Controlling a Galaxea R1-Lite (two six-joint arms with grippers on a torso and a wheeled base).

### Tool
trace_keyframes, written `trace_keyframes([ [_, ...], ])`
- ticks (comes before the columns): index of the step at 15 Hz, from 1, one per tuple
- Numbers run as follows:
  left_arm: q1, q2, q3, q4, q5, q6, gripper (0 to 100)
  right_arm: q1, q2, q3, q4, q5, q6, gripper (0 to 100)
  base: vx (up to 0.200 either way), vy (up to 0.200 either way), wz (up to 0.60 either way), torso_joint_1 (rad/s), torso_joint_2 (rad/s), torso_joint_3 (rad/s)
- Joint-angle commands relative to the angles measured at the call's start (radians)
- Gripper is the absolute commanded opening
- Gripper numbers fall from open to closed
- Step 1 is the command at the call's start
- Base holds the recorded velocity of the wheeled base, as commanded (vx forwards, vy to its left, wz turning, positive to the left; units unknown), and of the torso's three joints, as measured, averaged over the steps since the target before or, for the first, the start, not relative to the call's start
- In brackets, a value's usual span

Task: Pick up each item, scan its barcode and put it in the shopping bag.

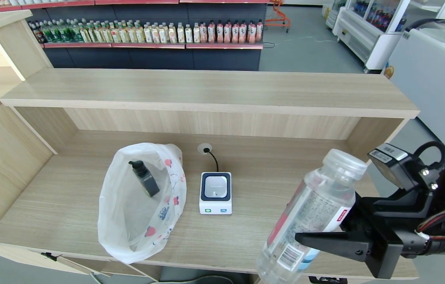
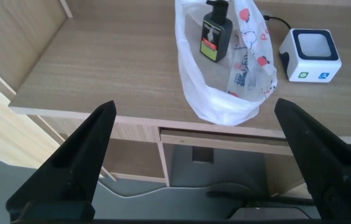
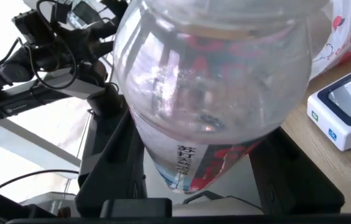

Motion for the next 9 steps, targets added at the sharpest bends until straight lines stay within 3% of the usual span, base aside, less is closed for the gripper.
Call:
trace_keyframes([
  [1, 0.000, 0.000, 0.000, 0.000, 0.000, 0.000, 100, 0.006, 0.010, 0.000, 0.002, 0.000, 0.004, 0, 0.000, 0.000, 0.00, 0.000, 0.00, 0.000],
  [5, 0.000, 0.000, 0.000, 0.000, 0.000, 0.000, 100, 0.024, 0.005, -0.010, 0.000, 0.002, 0.121, 0, 0.000, 0.000, 0.00, 0.000, 0.00, 0.000],
  [9, 0.000, 0.000, 0.000, 0.000, 0.000, 0.000, 100, 0.024, 0.044, 0.010, 0.002, 0.000, 0.129, 0, 0.000, 0.000, 0.00, 0.000, 0.00, 0.000],
])
